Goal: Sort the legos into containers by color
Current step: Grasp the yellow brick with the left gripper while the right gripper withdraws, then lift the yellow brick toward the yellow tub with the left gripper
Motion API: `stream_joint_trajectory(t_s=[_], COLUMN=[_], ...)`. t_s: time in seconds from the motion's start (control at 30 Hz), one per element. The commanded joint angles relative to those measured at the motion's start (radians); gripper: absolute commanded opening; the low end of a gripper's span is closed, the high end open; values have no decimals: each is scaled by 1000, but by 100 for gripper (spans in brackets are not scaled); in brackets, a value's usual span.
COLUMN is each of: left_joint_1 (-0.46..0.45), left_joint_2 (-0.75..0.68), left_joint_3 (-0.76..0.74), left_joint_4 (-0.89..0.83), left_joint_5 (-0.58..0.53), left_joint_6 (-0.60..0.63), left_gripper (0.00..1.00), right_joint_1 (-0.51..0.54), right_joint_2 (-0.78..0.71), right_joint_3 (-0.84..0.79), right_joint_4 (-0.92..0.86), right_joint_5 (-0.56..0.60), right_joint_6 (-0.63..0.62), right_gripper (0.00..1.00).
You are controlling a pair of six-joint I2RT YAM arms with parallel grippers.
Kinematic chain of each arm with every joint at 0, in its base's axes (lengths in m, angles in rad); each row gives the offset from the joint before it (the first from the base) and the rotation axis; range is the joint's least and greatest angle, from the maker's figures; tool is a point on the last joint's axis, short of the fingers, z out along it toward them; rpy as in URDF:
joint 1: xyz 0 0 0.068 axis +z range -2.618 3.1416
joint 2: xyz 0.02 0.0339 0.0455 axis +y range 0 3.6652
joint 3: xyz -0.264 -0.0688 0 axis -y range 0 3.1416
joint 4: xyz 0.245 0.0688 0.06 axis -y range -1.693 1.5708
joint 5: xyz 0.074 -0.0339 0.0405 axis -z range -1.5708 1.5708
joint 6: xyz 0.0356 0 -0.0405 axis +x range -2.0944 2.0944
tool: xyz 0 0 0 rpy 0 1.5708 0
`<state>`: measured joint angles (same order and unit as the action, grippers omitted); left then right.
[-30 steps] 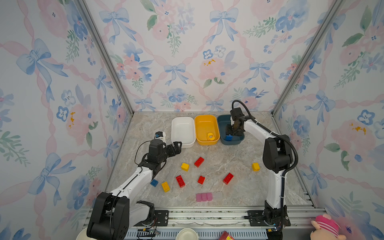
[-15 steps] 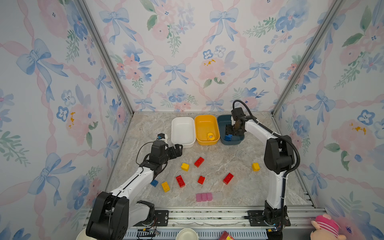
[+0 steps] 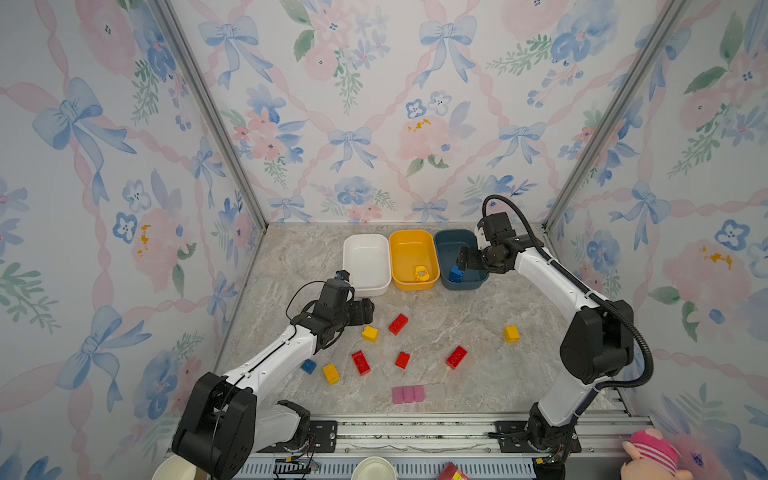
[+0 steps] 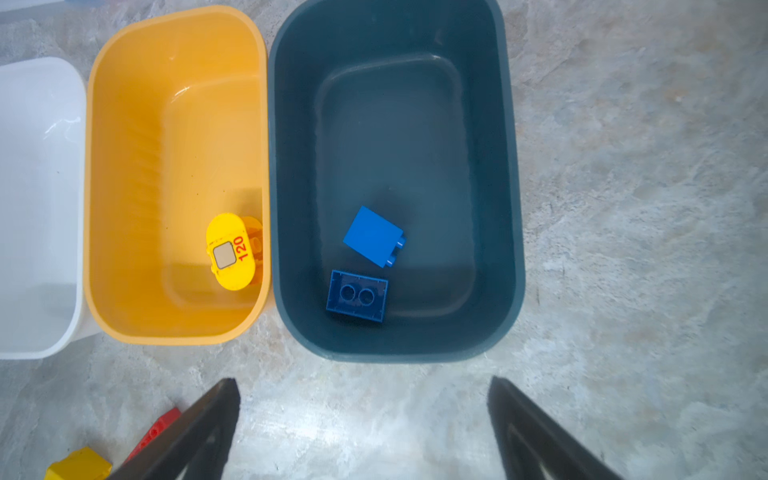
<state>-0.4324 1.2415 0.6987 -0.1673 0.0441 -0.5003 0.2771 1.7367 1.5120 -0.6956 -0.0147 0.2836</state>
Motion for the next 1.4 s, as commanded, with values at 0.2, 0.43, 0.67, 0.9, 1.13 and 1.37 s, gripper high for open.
stream_joint_trajectory(t_s=[0.2, 0.43, 0.67, 0.9, 1.13, 1.37], left_joint_1=[-107, -130, -167, -177, -189, -201], left_joint_2=[111, 204, 306, 347, 360, 367], left_joint_3=[128, 170, 202, 211, 200, 194], left_joint_4=[-243, -279, -284, -291, -291, -290], left_joint_5=[-123, -129, -122, -135, -133, -145], left_joint_6=[60, 99, 122, 129, 126, 116], left_gripper=[79, 82, 81, 76, 73, 66], right_joint_1=[13, 19, 17, 13, 13, 11], right_joint_2=[-212, -350, -415, -435, -435, -438], right_joint_3=[-197, -314, -363, -374, -388, -401], right_joint_4=[-58, -92, -115, -111, -99, -91], right_joint_5=[-60, -67, -62, -64, -74, -78], right_joint_6=[24, 47, 52, 60, 67, 71], right_gripper=[97, 97, 97, 97, 97, 97])
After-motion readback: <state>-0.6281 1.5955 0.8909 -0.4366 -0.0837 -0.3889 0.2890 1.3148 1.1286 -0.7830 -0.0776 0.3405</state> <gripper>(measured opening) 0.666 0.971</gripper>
